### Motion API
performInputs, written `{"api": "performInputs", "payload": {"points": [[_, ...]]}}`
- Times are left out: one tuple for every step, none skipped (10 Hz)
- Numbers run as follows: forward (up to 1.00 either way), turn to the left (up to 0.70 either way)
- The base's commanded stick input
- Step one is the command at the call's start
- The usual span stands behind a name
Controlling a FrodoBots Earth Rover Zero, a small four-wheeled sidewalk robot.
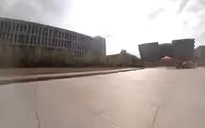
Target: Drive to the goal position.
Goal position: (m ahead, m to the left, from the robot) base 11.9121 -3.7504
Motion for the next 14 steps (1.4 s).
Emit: {"api": "performInputs", "payload": {"points": [[1.0, -0.14], [1.0, -0.14], [1.0, -0.14], [1.0, -0.14], [1.0, -0.12], [1.0, -0.04], [1.0, 0.0], [1.0, 0.0], [1.0, 0.0], [1.0, 0.0], [1.0, 0.0], [1.0, 0.0], [1.0, 0.0], [1.0, 0.0]]}}
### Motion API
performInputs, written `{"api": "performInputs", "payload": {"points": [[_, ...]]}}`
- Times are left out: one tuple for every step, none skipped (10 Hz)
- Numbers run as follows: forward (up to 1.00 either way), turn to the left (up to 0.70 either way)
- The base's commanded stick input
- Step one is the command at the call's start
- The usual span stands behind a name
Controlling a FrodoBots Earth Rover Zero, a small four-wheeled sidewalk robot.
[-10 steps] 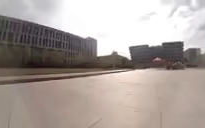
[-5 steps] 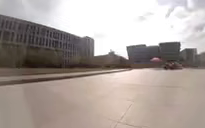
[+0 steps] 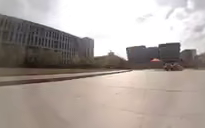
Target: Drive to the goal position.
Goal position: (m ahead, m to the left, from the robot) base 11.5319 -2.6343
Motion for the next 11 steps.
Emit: {"api": "performInputs", "payload": {"points": [[1.0, 0.0], [1.0, 0.0], [1.0, 0.0], [1.0, 0.0], [1.0, 0.0], [1.0, 0.0], [1.0, 0.0], [1.0, 0.0], [1.0, 0.0], [1.0, -0.05], [1.0, -0.3]]}}
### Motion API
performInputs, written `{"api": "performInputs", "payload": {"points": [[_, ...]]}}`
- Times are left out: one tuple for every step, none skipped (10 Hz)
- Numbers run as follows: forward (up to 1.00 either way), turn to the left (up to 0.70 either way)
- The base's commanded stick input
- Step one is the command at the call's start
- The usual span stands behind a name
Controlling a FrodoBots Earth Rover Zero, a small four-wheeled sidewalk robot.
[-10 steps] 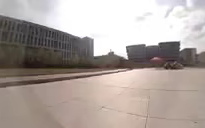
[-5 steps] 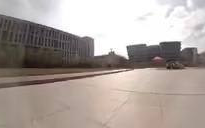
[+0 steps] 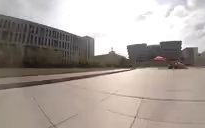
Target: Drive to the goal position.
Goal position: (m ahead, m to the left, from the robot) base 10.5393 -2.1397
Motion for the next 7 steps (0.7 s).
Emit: {"api": "performInputs", "payload": {"points": [[1.0, -0.38], [1.0, -0.34], [1.0, -0.12], [1.0, 0.02], [1.0, 0.02], [1.0, 0.02], [1.0, 0.02]]}}
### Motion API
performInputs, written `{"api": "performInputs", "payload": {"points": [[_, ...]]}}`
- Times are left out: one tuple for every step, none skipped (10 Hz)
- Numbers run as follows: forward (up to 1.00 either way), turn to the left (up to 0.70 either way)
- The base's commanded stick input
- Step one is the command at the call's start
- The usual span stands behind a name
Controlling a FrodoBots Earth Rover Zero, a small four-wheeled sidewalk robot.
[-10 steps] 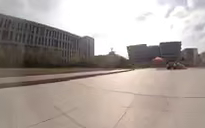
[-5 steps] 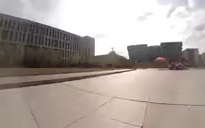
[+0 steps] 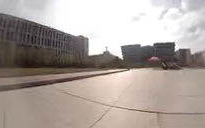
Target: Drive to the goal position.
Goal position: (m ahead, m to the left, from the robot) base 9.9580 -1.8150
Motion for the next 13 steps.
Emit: {"api": "performInputs", "payload": {"points": [[1.0, 0.02], [1.0, 0.02], [1.0, 0.02], [1.0, 0.02], [1.0, 0.02], [1.0, 0.02], [1.0, 0.0], [1.0, -0.16], [1.0, -0.34], [1.0, -0.38], [1.0, -0.38], [1.0, -0.29], [1.0, -0.2]]}}
